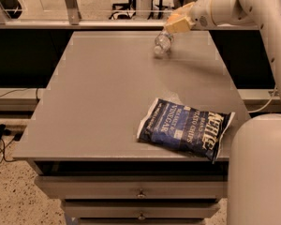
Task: Move orange near water bottle
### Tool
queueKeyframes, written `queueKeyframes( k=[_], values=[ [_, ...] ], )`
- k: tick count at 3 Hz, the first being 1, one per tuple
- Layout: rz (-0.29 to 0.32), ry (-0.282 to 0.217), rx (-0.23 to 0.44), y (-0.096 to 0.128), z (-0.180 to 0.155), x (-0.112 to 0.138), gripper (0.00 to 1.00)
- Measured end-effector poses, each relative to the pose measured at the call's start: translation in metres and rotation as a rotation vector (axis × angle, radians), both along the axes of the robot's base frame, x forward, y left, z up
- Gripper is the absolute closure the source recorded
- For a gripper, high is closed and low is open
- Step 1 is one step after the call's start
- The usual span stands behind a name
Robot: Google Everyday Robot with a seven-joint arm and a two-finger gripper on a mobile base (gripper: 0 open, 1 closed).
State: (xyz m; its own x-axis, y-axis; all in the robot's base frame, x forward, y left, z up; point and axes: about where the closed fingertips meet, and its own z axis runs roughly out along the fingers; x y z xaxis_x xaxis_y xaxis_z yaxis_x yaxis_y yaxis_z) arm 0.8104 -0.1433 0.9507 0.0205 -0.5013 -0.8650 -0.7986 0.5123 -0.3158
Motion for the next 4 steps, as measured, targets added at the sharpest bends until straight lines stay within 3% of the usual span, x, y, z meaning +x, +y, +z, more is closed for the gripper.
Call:
queueKeyframes(
  k=[2, 3, 4],
  values=[
    [-0.039, 0.031, 0.005, -0.009, -0.018, -0.003, 1.0],
    [-0.056, 0.065, 0.009, -0.014, -0.031, -0.009, 0.84],
    [-0.077, 0.09, 0.016, -0.02, -0.04, -0.017, 0.61]
  ],
)
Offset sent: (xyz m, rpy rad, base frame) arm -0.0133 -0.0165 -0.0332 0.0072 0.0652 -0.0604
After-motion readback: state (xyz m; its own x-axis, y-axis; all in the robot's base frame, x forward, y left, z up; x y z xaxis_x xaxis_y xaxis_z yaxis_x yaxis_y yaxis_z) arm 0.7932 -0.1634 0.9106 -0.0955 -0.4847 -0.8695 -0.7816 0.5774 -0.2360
